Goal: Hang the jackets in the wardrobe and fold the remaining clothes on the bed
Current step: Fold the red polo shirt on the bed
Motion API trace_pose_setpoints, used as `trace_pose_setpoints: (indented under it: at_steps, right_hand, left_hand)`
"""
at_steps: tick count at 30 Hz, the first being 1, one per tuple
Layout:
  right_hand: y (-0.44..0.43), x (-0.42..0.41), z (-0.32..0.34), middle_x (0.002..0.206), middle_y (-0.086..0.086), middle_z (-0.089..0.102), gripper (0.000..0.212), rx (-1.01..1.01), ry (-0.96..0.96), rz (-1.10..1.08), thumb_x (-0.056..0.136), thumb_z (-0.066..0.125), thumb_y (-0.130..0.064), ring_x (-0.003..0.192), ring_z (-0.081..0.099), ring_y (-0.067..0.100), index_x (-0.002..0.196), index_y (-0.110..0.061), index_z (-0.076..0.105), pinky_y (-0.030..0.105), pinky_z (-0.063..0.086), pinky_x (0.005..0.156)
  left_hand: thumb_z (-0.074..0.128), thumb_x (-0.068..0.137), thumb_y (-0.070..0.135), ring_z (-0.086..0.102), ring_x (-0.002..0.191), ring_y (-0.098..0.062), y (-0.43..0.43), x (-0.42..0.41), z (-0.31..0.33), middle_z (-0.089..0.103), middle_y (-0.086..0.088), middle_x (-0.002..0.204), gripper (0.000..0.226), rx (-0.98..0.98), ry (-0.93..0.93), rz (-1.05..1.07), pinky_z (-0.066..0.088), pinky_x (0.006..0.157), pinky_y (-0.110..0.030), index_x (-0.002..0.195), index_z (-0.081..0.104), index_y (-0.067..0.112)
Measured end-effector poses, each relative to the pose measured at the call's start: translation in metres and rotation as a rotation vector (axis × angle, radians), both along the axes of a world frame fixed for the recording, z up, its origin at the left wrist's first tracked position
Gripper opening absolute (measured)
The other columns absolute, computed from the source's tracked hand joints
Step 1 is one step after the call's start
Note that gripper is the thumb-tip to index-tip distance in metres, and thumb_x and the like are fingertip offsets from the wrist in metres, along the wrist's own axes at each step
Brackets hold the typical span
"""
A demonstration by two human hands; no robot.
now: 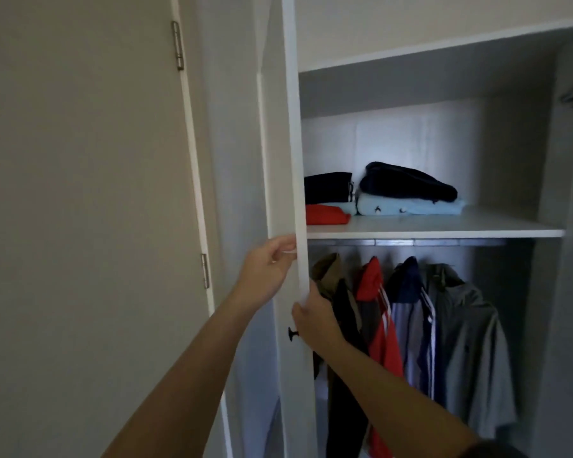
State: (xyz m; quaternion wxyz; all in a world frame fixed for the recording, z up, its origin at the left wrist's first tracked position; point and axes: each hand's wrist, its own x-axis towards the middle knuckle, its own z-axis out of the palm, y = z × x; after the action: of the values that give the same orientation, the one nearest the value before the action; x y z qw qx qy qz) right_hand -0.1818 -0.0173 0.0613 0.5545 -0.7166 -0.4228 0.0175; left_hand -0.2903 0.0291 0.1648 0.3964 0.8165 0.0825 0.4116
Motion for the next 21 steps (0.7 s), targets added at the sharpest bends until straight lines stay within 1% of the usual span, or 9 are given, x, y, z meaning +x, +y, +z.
trace_pose_setpoints:
  at_steps: [2,3,4,7,10,12,16,18,21]
  right_hand:
    - [-0.035,0.033,0.007,0.097,-0.003,0.059,0.033,-0.013,0.012,-0.126,0.092,0.051,-0.008,0.084,0.058,0.013,0.125,-0.01,0.05,0.008,0.038,0.058]
    - [-0.056,0.051,0.01,0.095,-0.002,0.061,0.027,-0.018,0.011,-0.195,0.092,0.053,-0.009,0.086,0.059,0.015,0.12,-0.009,0.054,0.011,0.039,0.059]
    - [-0.079,0.067,0.012,0.095,0.001,0.063,0.025,-0.023,0.0,-0.267,0.093,0.053,-0.01,0.088,0.06,0.018,0.117,-0.008,0.057,0.016,0.042,0.064]
    - [-0.166,0.109,0.017,0.105,0.012,0.069,0.024,-0.015,-0.055,-0.53,0.095,0.05,-0.009,0.098,0.063,0.027,0.115,-0.004,0.064,0.028,0.045,0.081]
    - [-0.268,0.133,0.023,0.103,0.017,0.07,0.024,0.047,-0.129,-0.798,0.096,0.049,-0.008,0.097,0.065,0.033,0.109,-0.003,0.068,0.029,0.045,0.083]
    - [-0.339,0.141,0.029,0.101,0.018,0.071,0.025,0.069,-0.162,-0.934,0.096,0.048,-0.008,0.096,0.065,0.035,0.11,-0.002,0.068,0.033,0.046,0.085]
    - [-0.469,0.146,0.032,0.109,0.009,0.069,0.027,0.105,-0.165,-1.185,0.095,0.047,-0.007,0.102,0.063,0.025,0.112,-0.008,0.068,0.025,0.044,0.087]
    - [-0.516,0.151,0.025,0.117,0.008,0.066,0.03,0.076,-0.128,-1.243,0.094,0.046,-0.004,0.109,0.06,0.021,0.118,-0.008,0.064,0.02,0.04,0.09]
    - [-0.552,0.166,0.011,0.133,0.006,0.057,0.041,-0.059,-0.04,-1.138,0.094,0.046,-0.001,0.125,0.052,0.02,0.133,-0.01,0.053,0.024,0.037,0.102]
  left_hand:
    - [0.045,0.097,0.002,0.053,0.121,-0.014,-0.026,0.031,-0.001,0.05,0.004,0.131,0.05,-0.047,0.153,-0.176,0.042,0.095,-0.019,0.143,0.037,0.019]
    - [0.045,0.098,0.005,0.048,0.126,-0.016,-0.042,0.047,-0.002,0.044,0.001,0.139,0.056,-0.087,0.225,-0.255,0.04,0.1,-0.025,0.149,0.025,0.018]
    - [0.045,0.098,0.007,0.044,0.129,-0.018,-0.058,0.064,-0.003,0.041,0.0,0.144,0.06,-0.1,0.268,-0.307,0.039,0.103,-0.029,0.151,0.019,0.018]
    - [0.048,0.097,0.009,0.048,0.125,-0.017,-0.109,0.113,-0.004,0.046,-0.002,0.142,0.054,-0.01,0.265,-0.375,0.041,0.101,-0.03,0.146,0.029,0.02]
    - [0.05,0.094,0.007,0.052,0.115,-0.013,-0.171,0.164,-0.004,0.05,-0.005,0.138,0.048,0.066,0.26,-0.496,0.04,0.095,-0.025,0.14,0.039,0.017]
    - [0.051,0.092,0.009,0.052,0.114,-0.013,-0.222,0.198,-0.001,0.049,-0.005,0.139,0.049,0.104,0.292,-0.611,0.04,0.096,-0.026,0.139,0.039,0.017]
    - [0.055,0.091,0.013,0.049,0.123,-0.016,-0.336,0.253,0.003,0.045,-0.004,0.144,0.05,0.214,0.303,-0.768,0.038,0.094,-0.024,0.139,0.04,0.017]
    - [0.057,0.09,0.019,0.043,0.132,-0.019,-0.386,0.273,0.006,0.04,-0.003,0.148,0.057,0.262,0.278,-0.765,0.036,0.097,-0.023,0.143,0.035,0.017]
    - [0.059,0.088,0.028,0.031,0.14,-0.025,-0.447,0.302,0.004,0.023,-0.006,0.157,0.077,0.251,0.284,-0.683,0.031,0.107,-0.03,0.151,0.016,0.017]
